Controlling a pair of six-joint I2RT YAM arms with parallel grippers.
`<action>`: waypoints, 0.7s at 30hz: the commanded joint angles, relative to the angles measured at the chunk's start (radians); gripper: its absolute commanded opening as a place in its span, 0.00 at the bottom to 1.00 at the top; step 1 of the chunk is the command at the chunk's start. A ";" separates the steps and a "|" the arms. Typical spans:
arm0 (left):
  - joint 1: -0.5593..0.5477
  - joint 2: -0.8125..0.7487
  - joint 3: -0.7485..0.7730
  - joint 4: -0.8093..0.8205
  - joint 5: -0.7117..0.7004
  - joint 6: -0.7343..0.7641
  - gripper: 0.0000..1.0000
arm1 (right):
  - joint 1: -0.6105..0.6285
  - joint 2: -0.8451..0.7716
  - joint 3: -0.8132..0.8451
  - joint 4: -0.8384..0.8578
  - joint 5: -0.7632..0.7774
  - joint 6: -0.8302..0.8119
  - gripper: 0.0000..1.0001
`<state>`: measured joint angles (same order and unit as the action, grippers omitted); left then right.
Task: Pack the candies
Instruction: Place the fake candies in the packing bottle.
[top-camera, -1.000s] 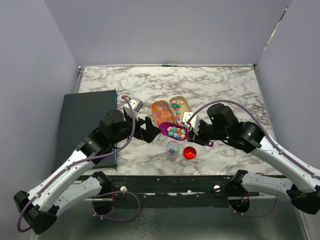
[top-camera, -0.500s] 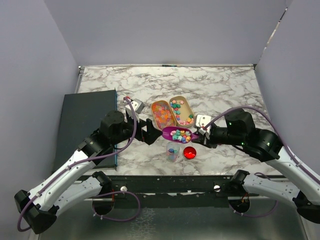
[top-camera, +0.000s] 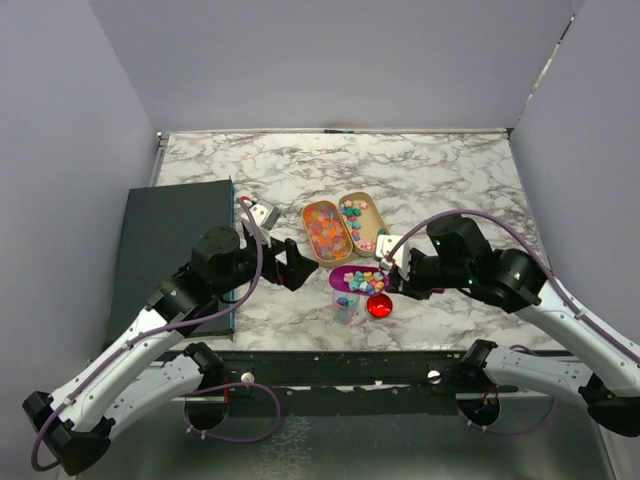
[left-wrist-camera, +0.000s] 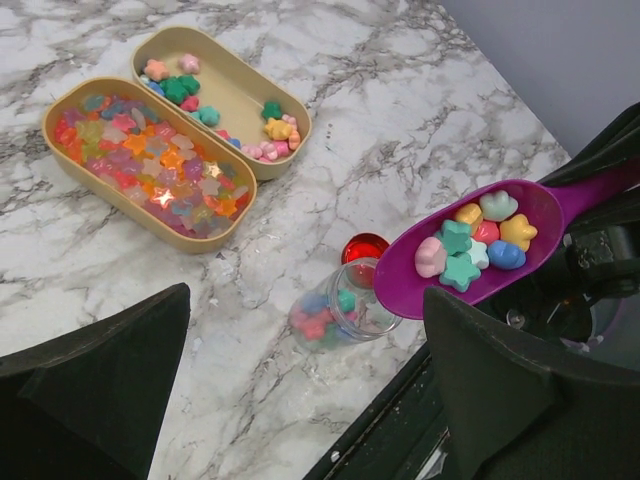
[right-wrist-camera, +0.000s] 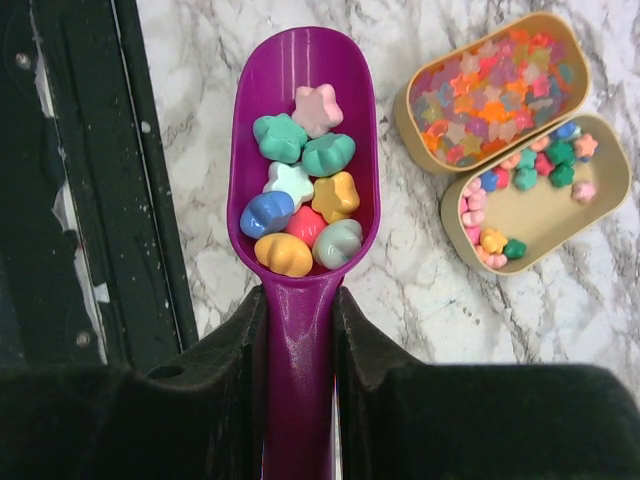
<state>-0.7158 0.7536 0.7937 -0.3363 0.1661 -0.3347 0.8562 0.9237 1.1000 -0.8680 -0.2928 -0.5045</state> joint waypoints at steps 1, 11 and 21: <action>-0.002 -0.054 0.002 -0.010 -0.084 0.019 0.99 | 0.005 0.022 0.063 -0.111 0.033 -0.041 0.00; -0.002 -0.132 -0.032 -0.021 -0.136 0.043 0.99 | 0.004 0.068 0.098 -0.233 0.061 -0.065 0.01; -0.002 -0.154 -0.057 -0.024 -0.137 0.045 0.99 | 0.011 0.111 0.110 -0.276 0.090 -0.044 0.01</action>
<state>-0.7158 0.6094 0.7490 -0.3431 0.0509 -0.3050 0.8566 1.0149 1.1709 -1.1107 -0.2321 -0.5518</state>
